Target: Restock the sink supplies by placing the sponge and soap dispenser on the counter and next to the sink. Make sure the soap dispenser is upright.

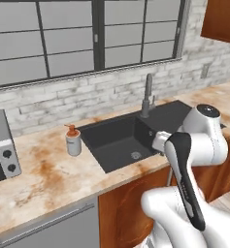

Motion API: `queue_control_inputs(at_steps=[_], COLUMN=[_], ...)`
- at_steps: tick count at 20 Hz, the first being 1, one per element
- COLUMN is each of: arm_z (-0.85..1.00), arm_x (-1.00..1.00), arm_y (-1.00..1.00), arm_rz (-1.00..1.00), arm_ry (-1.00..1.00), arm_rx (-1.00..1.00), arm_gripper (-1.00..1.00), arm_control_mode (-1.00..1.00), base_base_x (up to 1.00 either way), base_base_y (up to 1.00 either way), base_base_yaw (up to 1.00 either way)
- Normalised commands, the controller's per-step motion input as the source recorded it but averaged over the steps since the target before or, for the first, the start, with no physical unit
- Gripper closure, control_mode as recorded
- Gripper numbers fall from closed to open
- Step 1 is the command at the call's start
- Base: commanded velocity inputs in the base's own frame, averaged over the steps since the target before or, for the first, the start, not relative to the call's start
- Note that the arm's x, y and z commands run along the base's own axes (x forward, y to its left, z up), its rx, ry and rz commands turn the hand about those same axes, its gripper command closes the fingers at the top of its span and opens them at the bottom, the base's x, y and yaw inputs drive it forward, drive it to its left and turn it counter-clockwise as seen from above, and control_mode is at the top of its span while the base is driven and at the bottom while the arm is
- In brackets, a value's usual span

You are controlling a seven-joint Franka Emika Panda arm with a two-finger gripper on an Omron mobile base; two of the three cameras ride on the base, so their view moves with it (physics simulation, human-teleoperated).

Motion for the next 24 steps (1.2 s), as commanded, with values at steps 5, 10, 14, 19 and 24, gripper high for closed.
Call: queue_control_inputs(at_steps=[5, 10, 14, 19, 24], arm_z=[0.00, 0.00, 0.00, 0.00, 0.00], arm_x=[0.00, 0.00, 0.00, 0.00, 0.00], arm_y=[0.00, 0.00, 0.00, 0.00, 0.00], arm_rz=[0.00, 0.00, 0.00, 0.00, 0.00], arm_ry=[0.00, 0.00, 0.00, 0.00, 0.00], arm_rx=[0.00, 0.00, 0.00, 0.00, 0.00], arm_gripper=[-1.00, -1.00, -1.00, -1.00, -1.00], arm_control_mode=[1.00, 1.00, 1.00, 1.00, 1.00], base_base_x=[-0.28, -0.09, -0.06, -0.04, -0.01], base_base_y=[0.06, 0.04, 0.01, 0.01, 0.00], base_base_yaw=[-0.71, -0.92, -0.94, -0.93, -0.93])
